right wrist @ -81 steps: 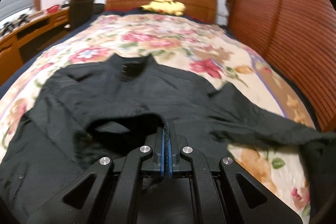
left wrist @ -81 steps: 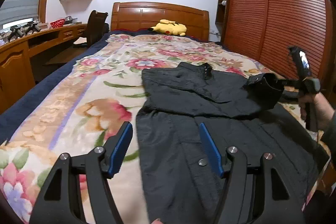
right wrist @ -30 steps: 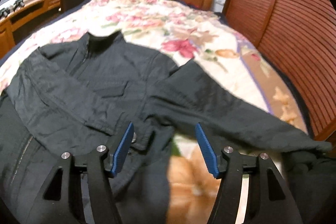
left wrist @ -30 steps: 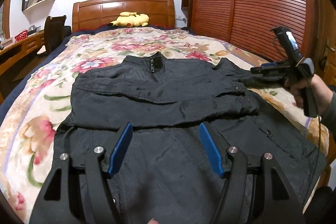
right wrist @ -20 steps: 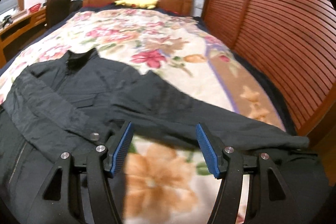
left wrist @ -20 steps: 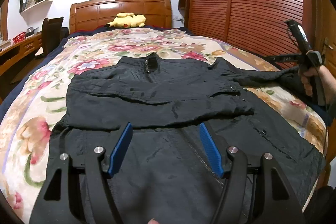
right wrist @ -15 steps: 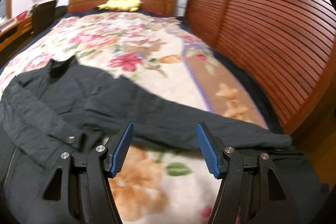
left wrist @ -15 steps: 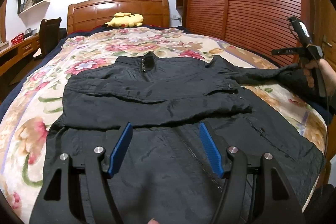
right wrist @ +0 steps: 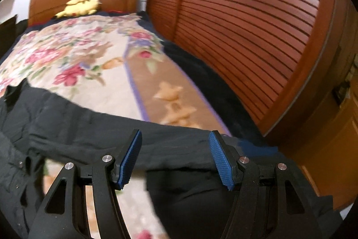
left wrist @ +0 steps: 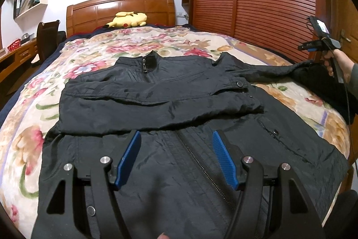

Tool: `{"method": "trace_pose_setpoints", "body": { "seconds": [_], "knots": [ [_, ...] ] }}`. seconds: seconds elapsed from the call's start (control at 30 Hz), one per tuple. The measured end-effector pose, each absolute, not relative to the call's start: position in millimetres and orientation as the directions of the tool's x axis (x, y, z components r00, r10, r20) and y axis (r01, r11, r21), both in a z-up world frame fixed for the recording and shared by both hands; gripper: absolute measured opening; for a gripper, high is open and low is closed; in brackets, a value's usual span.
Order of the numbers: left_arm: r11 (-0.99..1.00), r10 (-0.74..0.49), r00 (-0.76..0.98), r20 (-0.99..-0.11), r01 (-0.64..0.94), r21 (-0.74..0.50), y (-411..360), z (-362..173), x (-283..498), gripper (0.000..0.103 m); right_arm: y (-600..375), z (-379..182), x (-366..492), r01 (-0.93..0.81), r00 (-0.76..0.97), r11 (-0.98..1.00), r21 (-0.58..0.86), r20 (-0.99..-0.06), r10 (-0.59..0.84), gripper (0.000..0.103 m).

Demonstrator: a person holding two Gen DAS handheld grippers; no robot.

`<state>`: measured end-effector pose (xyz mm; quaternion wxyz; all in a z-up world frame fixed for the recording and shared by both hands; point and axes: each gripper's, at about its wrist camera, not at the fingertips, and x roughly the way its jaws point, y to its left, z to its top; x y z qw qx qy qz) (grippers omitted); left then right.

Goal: Fold large clothes
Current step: 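Reach the right tool to the other sleeve cuff and grasp it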

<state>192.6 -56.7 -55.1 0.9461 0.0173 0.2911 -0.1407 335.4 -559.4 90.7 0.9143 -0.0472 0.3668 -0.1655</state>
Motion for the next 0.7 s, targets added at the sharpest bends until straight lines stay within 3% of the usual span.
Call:
{"method": "trace_pose_setpoints", "body": {
  "seconds": [0.3, 0.57, 0.63, 0.67, 0.7],
  "knots": [
    [0.956, -0.266, 0.779, -0.567, 0.287, -0.054, -59, -59, 195, 0.066, -619, 70, 347, 0.426, 0.550, 0.889, -0.169, -0.732, -0.403, 0.064],
    [0.956, -0.265, 0.776, -0.572, 0.288, -0.053, -59, -60, 195, 0.066, -606, 50, 344, 0.381, 0.483, 0.901, -0.209, -0.785, -0.387, 0.064],
    [0.957, -0.264, 0.776, -0.573, 0.286, -0.053, -59, -60, 194, 0.066, -600, 49, 345, 0.359, 0.491, 0.905, -0.228, -0.778, -0.391, 0.045],
    [0.957, -0.263, 0.777, -0.573, 0.285, -0.052, -58, -60, 194, 0.066, -597, 49, 345, 0.348, 0.493, 0.907, -0.236, -0.777, -0.391, 0.042],
    [0.957, -0.261, 0.776, -0.574, 0.285, -0.050, -59, -60, 194, 0.066, -592, 49, 344, 0.326, 0.502, 0.914, -0.242, -0.775, -0.384, 0.033]
  ]
}}
